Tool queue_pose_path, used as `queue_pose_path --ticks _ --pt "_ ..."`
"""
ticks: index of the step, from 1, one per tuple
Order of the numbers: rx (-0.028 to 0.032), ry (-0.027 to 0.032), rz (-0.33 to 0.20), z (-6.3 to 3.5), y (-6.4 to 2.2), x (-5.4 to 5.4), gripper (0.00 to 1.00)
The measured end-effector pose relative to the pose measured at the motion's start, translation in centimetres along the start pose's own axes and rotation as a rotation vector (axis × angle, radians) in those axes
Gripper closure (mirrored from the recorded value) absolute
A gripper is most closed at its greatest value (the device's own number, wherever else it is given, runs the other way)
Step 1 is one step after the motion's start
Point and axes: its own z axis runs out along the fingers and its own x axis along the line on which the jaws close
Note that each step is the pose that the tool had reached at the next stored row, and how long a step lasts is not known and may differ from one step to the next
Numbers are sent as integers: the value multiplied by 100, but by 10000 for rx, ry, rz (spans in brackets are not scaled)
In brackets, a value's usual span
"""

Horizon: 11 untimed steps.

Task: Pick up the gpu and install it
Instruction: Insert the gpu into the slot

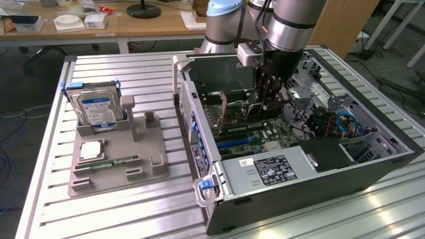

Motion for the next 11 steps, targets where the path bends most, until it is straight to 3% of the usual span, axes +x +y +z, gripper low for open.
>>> queue_pose_path --ticks 11 --pt "6 4 341 69 60 39 74"
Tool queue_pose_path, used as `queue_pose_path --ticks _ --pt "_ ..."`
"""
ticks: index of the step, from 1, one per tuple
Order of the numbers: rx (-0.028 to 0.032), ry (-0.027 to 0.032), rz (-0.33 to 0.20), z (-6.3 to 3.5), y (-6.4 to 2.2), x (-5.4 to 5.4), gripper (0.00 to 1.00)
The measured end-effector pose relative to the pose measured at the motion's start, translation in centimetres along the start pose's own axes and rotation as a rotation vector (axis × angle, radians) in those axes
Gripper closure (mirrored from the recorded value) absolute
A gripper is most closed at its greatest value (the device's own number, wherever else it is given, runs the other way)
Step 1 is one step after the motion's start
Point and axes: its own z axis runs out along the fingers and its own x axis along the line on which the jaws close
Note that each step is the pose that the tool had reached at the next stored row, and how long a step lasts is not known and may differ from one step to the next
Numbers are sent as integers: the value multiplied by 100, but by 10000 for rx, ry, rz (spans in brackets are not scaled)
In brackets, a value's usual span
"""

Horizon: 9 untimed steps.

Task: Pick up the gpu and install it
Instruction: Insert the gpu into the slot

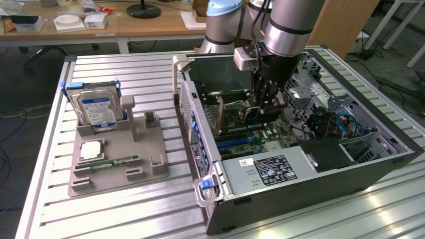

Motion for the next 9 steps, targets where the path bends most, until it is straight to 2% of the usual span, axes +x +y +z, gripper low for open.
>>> queue_pose_path --ticks 3,6,9 --pt "1 -1 1 13 29 9 74" --pt "0 -1 0 29 108 11 74" --pt "0 0 -1 57 124 18 74"
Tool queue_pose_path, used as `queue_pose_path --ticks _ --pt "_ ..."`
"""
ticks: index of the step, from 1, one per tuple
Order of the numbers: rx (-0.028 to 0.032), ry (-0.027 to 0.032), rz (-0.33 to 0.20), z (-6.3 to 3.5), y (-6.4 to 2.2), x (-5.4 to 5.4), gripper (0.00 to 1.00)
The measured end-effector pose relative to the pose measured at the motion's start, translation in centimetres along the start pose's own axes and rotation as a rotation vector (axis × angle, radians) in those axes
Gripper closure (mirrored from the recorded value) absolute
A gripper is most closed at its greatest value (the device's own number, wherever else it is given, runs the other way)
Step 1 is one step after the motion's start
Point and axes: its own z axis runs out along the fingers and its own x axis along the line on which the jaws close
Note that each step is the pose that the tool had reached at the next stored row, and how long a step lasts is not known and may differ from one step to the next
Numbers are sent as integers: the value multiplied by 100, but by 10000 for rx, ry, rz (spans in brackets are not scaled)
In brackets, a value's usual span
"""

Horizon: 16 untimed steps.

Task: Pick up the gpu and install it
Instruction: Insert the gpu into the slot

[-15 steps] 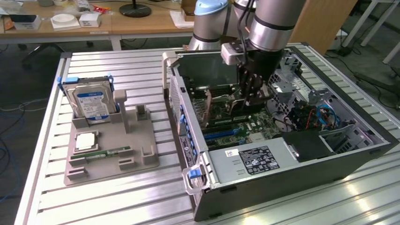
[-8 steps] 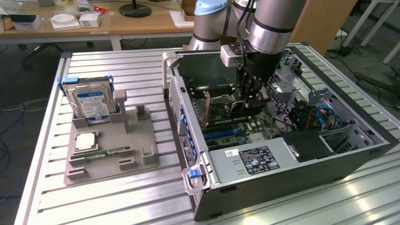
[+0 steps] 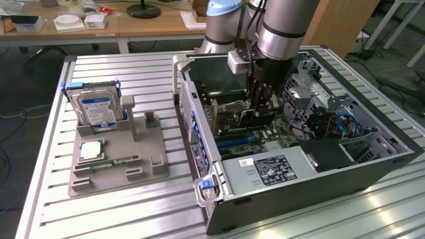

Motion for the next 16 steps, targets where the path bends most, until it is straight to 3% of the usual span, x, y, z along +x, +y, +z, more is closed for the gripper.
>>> queue_pose_path --ticks 4,9,16 --pt "0 -2 3 60 9 25 74" --pt "0 0 1 106 121 32 74" --pt "0 0 3 145 136 129 74"
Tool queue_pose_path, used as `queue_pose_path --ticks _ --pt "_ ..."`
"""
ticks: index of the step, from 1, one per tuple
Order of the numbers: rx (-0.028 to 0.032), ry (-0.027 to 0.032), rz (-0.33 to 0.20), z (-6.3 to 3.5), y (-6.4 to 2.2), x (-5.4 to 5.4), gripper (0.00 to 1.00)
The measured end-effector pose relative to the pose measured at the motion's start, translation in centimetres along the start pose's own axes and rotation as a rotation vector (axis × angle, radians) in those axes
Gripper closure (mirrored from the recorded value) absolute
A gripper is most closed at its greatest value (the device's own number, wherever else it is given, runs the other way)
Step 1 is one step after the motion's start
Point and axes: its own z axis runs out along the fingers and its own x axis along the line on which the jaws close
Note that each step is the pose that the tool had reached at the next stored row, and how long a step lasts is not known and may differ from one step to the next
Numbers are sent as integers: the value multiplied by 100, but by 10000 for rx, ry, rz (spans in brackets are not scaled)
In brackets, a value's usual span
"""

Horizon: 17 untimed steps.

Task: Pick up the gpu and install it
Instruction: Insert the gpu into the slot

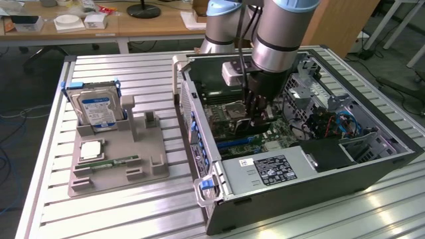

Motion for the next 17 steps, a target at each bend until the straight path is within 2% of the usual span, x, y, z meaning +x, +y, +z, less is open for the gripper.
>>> queue_pose_path --ticks 9,17 --pt "1 -1 -2 33 62 -15 74" --pt "1 -3 -2 91 71 -14 74"
